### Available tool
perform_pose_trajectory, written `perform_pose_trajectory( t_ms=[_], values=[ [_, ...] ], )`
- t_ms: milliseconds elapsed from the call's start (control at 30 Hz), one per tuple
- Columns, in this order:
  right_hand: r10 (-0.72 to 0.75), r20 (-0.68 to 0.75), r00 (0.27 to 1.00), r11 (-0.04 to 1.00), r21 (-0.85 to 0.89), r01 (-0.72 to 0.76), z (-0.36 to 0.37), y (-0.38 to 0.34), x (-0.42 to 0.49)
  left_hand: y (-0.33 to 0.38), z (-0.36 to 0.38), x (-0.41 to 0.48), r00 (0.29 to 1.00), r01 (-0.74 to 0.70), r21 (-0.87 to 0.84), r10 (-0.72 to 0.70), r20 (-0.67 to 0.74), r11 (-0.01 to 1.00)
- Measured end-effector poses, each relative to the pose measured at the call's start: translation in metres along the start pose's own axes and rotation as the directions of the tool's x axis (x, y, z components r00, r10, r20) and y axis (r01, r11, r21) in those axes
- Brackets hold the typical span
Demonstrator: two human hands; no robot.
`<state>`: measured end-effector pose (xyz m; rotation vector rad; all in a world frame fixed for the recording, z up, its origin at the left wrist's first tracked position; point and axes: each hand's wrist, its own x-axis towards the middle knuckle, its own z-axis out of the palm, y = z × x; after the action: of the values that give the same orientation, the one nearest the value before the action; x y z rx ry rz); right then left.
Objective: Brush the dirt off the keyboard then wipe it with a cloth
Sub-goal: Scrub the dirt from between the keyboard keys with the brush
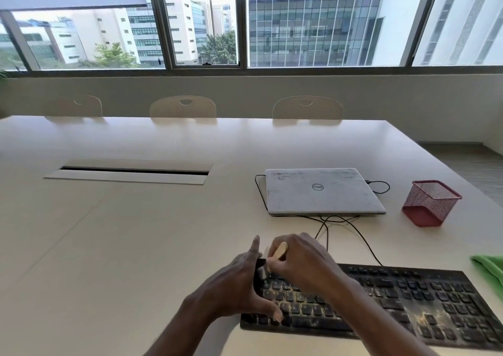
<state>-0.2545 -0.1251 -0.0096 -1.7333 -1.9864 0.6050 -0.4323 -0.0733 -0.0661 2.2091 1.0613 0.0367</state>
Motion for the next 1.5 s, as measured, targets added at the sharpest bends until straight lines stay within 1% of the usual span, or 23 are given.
perform_pose_trajectory(
  t_ms=[100, 167, 233, 300, 400, 500, 567, 633, 700, 767, 833, 933, 1033, 1133, 1333, 1400, 1500],
  values=[
    [0.069, -0.067, 0.995, 0.987, -0.144, -0.078, -0.008, 0.006, -0.001, -0.001, 0.001, 0.000, 1.000, 0.007, 0.018, -0.007, -0.011, 1.000],
    [0.070, -0.083, 0.994, 0.989, -0.127, -0.080, -0.013, 0.007, -0.001, 0.001, 0.001, 0.000, 1.000, 0.003, 0.033, -0.003, -0.012, 0.999],
    [0.068, -0.050, 0.996, 0.994, -0.083, -0.072, -0.014, 0.007, -0.003, 0.004, 0.001, 0.001, 1.000, -0.011, 0.062, 0.011, -0.009, 0.998],
    [0.085, -0.036, 0.996, 0.986, -0.143, -0.090, -0.015, 0.010, -0.006, 0.008, 0.002, 0.004, 1.000, -0.025, 0.095, 0.025, -0.004, 0.995],
    [0.142, -0.090, 0.986, 0.961, -0.227, -0.159, -0.024, 0.017, -0.012, 0.016, 0.004, 0.007, 0.999, -0.051, 0.147, 0.049, 0.016, 0.988],
    [0.164, -0.091, 0.982, 0.968, -0.180, -0.178, -0.029, 0.020, -0.015, 0.026, 0.005, 0.010, 0.996, -0.086, 0.188, 0.080, 0.039, 0.978],
    [0.192, -0.093, 0.977, 0.957, -0.202, -0.207, -0.032, 0.024, -0.018, 0.034, 0.007, 0.012, 0.994, -0.107, 0.202, 0.098, 0.052, 0.974],
    [0.233, -0.150, 0.961, 0.929, -0.256, -0.266, -0.037, 0.030, -0.023, 0.039, 0.010, 0.016, 0.992, -0.122, 0.212, 0.112, 0.059, 0.970],
    [0.258, -0.180, 0.949, 0.922, -0.246, -0.298, -0.043, 0.036, -0.026, 0.044, 0.012, 0.019, 0.989, -0.140, 0.221, 0.128, 0.069, 0.965],
    [0.269, -0.146, 0.952, 0.935, -0.198, -0.294, -0.047, 0.039, -0.030, 0.049, 0.014, 0.023, 0.986, -0.159, 0.234, 0.144, 0.081, 0.959],
    [0.292, -0.147, 0.945, 0.921, -0.224, -0.320, -0.049, 0.042, -0.034, 0.054, 0.016, 0.027, 0.984, -0.171, 0.241, 0.154, 0.090, 0.955],
    [0.352, -0.220, 0.910, 0.872, -0.276, -0.404, -0.054, 0.052, -0.042, 0.062, 0.019, 0.033, 0.980, -0.189, 0.243, 0.167, 0.108, 0.952],
    [0.426, -0.245, 0.871, 0.833, -0.271, -0.483, -0.062, 0.057, -0.049, 0.067, 0.022, 0.037, 0.977, -0.206, 0.254, 0.184, 0.107, 0.945],
    [0.510, -0.279, 0.814, 0.762, -0.292, -0.578, -0.072, 0.064, -0.057, 0.073, 0.026, 0.042, 0.974, -0.223, 0.266, 0.200, 0.110, 0.938],
    [0.597, -0.337, 0.728, 0.672, -0.286, -0.683, -0.086, 0.085, -0.070, 0.083, 0.034, 0.048, 0.961, -0.275, 0.321, 0.253, 0.107, 0.906],
    [0.593, -0.361, 0.720, 0.680, -0.255, -0.687, -0.091, 0.091, -0.076, 0.087, 0.037, 0.051, 0.955, -0.295, 0.337, 0.274, 0.110, 0.894],
    [0.542, -0.376, 0.751, 0.772, -0.131, -0.622, -0.096, 0.096, -0.081, 0.093, 0.041, 0.056, 0.949, -0.315, 0.364, 0.289, 0.126, 0.876]
  ],
)
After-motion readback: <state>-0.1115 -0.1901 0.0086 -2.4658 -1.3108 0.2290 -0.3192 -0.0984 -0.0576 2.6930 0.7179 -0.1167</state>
